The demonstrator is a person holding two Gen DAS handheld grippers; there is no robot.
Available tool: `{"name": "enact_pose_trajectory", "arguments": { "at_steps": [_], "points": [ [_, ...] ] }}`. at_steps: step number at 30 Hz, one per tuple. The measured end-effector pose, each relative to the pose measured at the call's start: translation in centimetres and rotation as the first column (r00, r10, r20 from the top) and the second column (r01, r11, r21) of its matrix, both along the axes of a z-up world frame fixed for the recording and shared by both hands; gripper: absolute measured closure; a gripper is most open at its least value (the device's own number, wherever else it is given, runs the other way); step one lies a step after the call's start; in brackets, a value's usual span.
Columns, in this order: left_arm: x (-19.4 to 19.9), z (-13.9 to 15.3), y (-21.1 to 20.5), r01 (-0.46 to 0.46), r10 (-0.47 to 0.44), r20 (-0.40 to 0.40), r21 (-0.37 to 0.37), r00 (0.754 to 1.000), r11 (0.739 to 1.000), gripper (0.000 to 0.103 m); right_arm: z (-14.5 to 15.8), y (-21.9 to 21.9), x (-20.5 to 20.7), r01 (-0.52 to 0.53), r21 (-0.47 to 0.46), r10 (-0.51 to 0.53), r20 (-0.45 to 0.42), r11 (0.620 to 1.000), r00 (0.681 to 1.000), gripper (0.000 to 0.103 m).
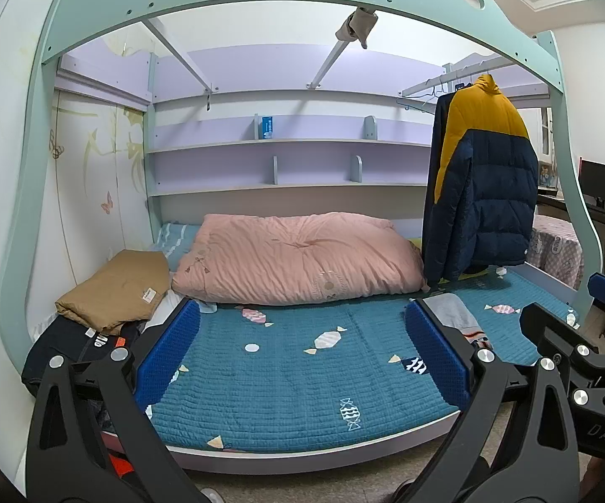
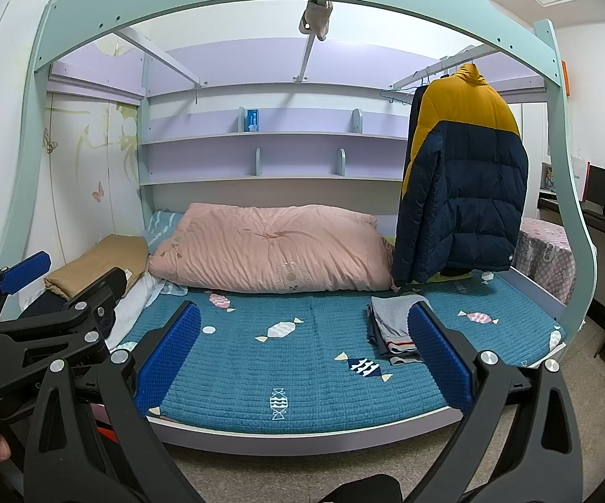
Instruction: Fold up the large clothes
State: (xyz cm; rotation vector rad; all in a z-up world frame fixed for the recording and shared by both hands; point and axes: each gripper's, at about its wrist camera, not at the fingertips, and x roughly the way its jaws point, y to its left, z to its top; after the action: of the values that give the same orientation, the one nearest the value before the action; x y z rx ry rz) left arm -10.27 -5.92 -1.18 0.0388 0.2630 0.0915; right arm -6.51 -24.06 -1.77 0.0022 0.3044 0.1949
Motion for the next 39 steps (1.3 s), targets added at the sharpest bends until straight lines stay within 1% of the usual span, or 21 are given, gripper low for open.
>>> {"name": "enact_pose_trajectory", "arguments": {
  "at_steps": [6, 9, 21, 39],
  "points": [
    [0.4, 0.4, 0.4, -0.013, 0.013, 0.026, 0.015, 1.000, 1.000, 0.004, 0.1, -0.2, 0.2, 0.003, -0.001, -0.003, -0.005, 1.000, 1.000, 0.007],
    [0.6, 0.3, 0.9, -0.001, 0.001, 0.013, -0.001, 1.000, 1.000, 0.004, 0.1, -0.2, 0.2, 0.001, -0.003, -0.001, -0.004, 1.000, 1.000, 0.007],
    [0.8, 0.2, 1.2, -0.011, 0.010, 0.020, 0.013, 1.000, 1.000, 0.004, 0.0, -0.3, 0.4, 0.003, -0.005, -0.003, -0.007, 1.000, 1.000, 0.007],
    [0.7, 0.1, 1.2, -0.011, 0.011, 0.020, 0.014, 1.000, 1.000, 0.004, 0.0, -0.4, 0.5, 0.002, -0.005, -0.002, -0.007, 1.000, 1.000, 0.007]
  ]
}}
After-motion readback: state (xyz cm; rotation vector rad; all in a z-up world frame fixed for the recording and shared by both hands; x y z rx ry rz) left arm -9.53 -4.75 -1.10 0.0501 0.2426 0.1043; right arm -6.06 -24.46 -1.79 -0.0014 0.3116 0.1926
